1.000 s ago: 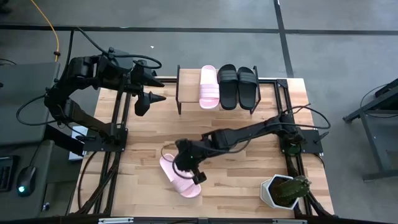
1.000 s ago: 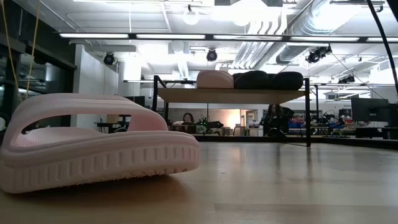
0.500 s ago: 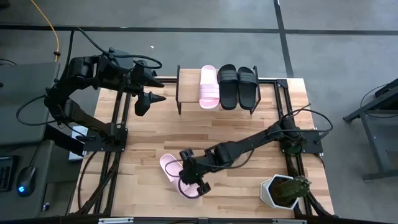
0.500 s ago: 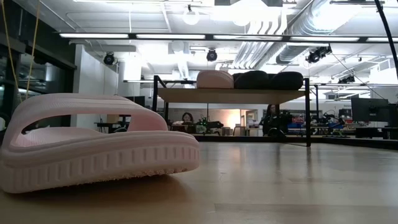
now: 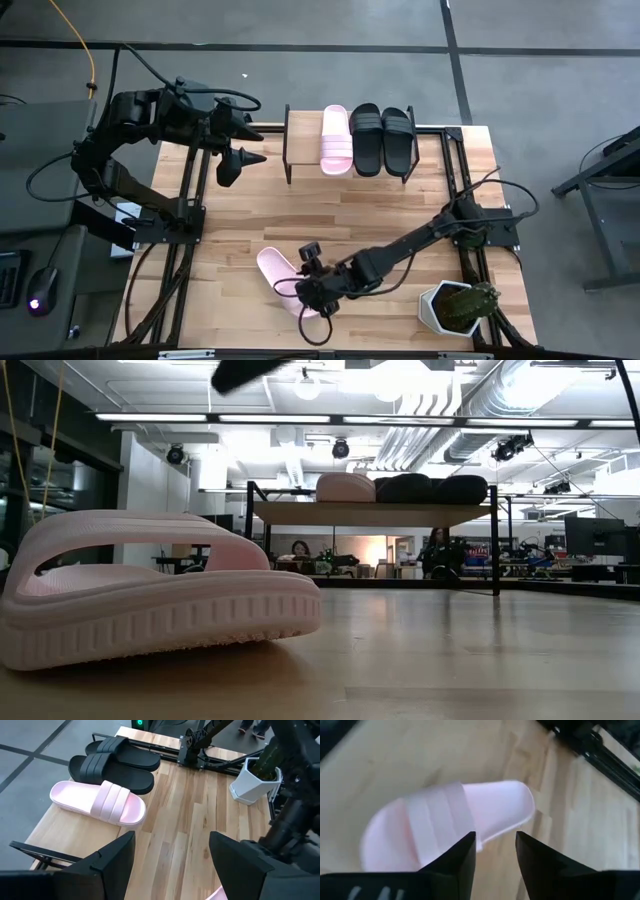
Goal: Pick and place slides into the shelf
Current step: Put the pink slipper on the shelf
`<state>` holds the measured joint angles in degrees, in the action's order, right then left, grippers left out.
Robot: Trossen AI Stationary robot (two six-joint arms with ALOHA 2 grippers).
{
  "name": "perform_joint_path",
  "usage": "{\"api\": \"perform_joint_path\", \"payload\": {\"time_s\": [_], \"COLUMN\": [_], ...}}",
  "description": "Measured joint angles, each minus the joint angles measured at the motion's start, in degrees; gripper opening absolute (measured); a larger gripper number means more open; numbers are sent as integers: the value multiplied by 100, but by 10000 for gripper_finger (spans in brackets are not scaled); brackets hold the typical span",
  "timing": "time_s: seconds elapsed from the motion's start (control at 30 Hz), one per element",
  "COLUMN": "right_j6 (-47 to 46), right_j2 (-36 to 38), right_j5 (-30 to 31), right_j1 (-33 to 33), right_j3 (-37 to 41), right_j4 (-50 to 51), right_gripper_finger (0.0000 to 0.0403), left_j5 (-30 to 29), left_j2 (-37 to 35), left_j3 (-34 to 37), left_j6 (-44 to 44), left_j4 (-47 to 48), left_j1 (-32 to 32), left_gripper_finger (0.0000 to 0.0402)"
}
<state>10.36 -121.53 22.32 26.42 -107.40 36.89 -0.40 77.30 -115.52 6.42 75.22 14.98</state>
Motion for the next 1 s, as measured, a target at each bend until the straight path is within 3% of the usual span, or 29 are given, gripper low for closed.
{"api": "perform_joint_path", "payload": {"time_s": [0.13, 0.53, 1.0], "right_j6": [-156, -255, -169], "right_j2": [2, -5, -557], "right_j5": [236, 171, 948], "right_j1": [-8, 312, 448], "right_j3": [269, 643, 643], "right_j4": [-227, -398, -833], "right_gripper_finger": [135, 136, 169], "left_j5": [0, 0, 0], "left_j2": [0, 0, 0], "left_j3": [0, 0, -2], "left_j6": [-1, -3, -3], "left_j4": [0, -2, -14], "left_j1": [0, 0, 0], "left_gripper_finger": [244, 244, 244]}}
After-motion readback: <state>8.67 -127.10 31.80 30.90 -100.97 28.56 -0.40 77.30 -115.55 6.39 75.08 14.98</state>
